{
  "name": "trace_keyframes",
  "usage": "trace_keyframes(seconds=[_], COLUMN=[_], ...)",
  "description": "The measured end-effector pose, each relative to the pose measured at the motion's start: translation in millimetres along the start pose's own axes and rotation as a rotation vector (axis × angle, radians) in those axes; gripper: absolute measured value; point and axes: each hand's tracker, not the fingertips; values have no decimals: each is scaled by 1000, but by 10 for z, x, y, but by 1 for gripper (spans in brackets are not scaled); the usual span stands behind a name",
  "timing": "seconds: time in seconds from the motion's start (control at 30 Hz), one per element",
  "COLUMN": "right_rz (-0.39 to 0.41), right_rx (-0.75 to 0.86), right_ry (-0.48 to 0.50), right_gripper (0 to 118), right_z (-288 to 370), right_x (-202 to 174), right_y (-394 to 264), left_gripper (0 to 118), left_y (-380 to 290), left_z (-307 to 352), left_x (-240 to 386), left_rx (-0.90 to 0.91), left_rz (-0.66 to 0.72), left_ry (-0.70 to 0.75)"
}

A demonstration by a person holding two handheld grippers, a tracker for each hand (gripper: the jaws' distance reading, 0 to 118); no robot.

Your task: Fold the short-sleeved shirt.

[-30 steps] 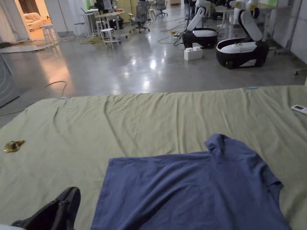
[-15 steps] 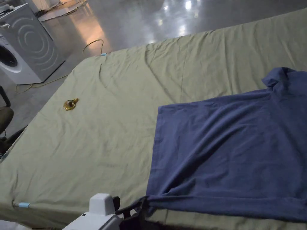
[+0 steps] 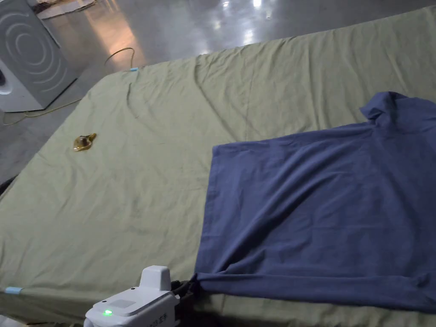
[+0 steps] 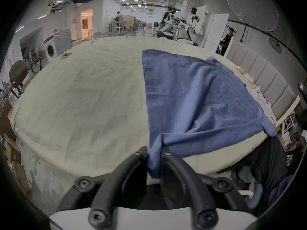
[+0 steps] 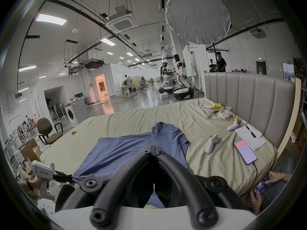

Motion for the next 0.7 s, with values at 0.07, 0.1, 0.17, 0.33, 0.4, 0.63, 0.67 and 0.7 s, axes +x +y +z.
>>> trace_keyframes(seconds=[0.07, 0.1, 0.17, 0.33, 0.4, 0.63, 0.67, 0.7], right_rz=[2, -2, -8, -15, -32, -26, -46, -77], right_rx=[-13, -20, -34, -213, -340, -585, -602, -648], right_ry=[-13, -22, -41, -123, -134, -163, -183, -190], right_gripper=[0, 0, 0, 53, 75, 74, 74, 74], right_z=[15, 26, 43, -164, -328, -872, -944, -1026], right_x=[42, 75, 145, 444, 649, 873, 901, 939], right_y=[-23, -34, -62, -332, -595, -1108, -1167, -1210], left_gripper=[7, 7, 7, 7, 7, 7, 7, 7], left_y=[5, 11, 60, 112, 139, 114, 110, 129], left_z=[-68, -83, -91, -169, -171, -142, -137, -125], left_x=[86, 106, 124, 234, 271, 301, 305, 310], left_rx=[-54, -45, -67, -110, -119, -121, -121, -122], left_rz=[-9, -7, -24, -95, -87, -72, -67, -61], left_ry=[6, 19, 37, 80, 88, 96, 95, 93])
